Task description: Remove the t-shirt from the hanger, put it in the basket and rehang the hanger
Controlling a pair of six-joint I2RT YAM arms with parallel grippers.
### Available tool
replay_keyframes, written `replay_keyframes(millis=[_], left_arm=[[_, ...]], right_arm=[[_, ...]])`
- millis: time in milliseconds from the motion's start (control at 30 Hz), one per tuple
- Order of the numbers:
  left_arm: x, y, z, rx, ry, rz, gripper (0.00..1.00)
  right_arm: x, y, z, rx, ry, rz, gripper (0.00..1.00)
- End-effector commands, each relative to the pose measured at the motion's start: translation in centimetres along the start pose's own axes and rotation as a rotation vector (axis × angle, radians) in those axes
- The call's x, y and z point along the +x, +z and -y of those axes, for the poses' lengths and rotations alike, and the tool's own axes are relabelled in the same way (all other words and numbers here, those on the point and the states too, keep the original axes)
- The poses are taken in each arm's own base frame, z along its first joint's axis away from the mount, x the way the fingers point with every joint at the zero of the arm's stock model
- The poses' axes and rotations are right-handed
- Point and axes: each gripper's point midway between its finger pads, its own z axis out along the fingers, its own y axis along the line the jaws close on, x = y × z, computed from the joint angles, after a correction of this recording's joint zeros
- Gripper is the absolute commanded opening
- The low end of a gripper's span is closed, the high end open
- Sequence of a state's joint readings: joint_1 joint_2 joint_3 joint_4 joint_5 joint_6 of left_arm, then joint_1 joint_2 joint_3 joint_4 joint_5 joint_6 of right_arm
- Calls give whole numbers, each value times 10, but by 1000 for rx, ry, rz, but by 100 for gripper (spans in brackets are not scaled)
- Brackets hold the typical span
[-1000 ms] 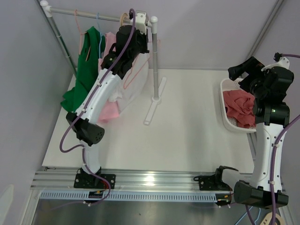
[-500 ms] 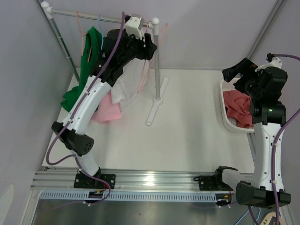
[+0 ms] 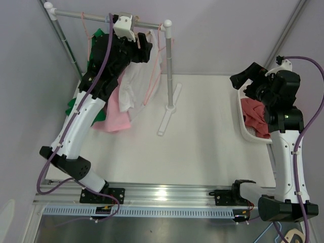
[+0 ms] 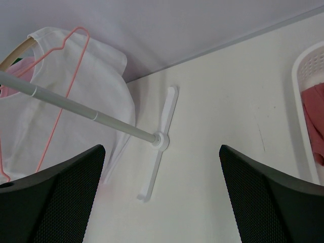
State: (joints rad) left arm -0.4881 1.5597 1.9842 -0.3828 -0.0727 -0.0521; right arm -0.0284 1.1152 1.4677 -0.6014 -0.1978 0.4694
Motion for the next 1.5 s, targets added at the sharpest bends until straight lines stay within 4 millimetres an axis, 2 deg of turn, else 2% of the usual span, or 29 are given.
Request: replay_keyframes(millis=[0,67,100,167,200,233,267,300,367,400,433,567,700,767,800,833,967,1133,1233,1367,1467], left_arm=[[-3,18,-27,-75,38,7,69],[6,28,-34,-82,34,-17,68],[-1,31,-38,-95,26,-1,68],[13,45,-44,-101,28,-27,67],[4,46,-47,-109,31,-5,66],[16,57,-50,-117,43,-28,66],[18,61,-52,-125,50,-30,65],[11,63,-54,-132,52,-10,65],[20,74,-58,-140,56,-22,58],[17,76,-58,-143,55,-12,54],[18,78,-59,-146,55,-8,46],[18,84,-63,-167,53,6,45],[24,76,-55,-120,55,-21,50],[18,67,-52,-109,52,-3,56],[38,67,-53,-110,48,-39,58],[21,59,-54,-120,45,9,61],[18,58,-58,-139,53,-1,61],[21,48,-46,-81,32,-28,66],[17,31,-35,-36,-25,-30,66],[10,-2,-36,-64,-85,-16,66],[15,-12,-40,-90,-83,-24,66]], right_arm=[[-8,0,-8,-24,-34,30,99],[-9,0,-7,-15,-38,26,99],[-11,-1,-8,-18,-47,31,100],[-11,1,-8,-14,-53,25,99],[-14,0,-10,-17,-55,28,99],[-13,0,-10,-17,-59,27,99],[-15,0,-10,-17,-63,30,99],[-15,0,-11,-19,-63,31,99],[-16,-1,-11,-18,-65,36,100],[-17,0,-11,-19,-65,35,99],[-18,-1,-12,-21,-68,39,99],[-19,0,-14,-30,-66,38,100],[-19,1,-15,-32,-63,37,100],[-19,2,-15,-37,-61,36,99],[-19,2,-16,-39,-59,36,100],[-18,4,-16,-41,-57,34,99],[-15,5,-17,-52,-56,21,99],[-12,5,-14,-47,-56,15,99],[-9,7,-13,-48,-48,9,99],[-3,9,-14,-63,-38,-4,100],[0,8,-15,-69,-35,-12,99]])
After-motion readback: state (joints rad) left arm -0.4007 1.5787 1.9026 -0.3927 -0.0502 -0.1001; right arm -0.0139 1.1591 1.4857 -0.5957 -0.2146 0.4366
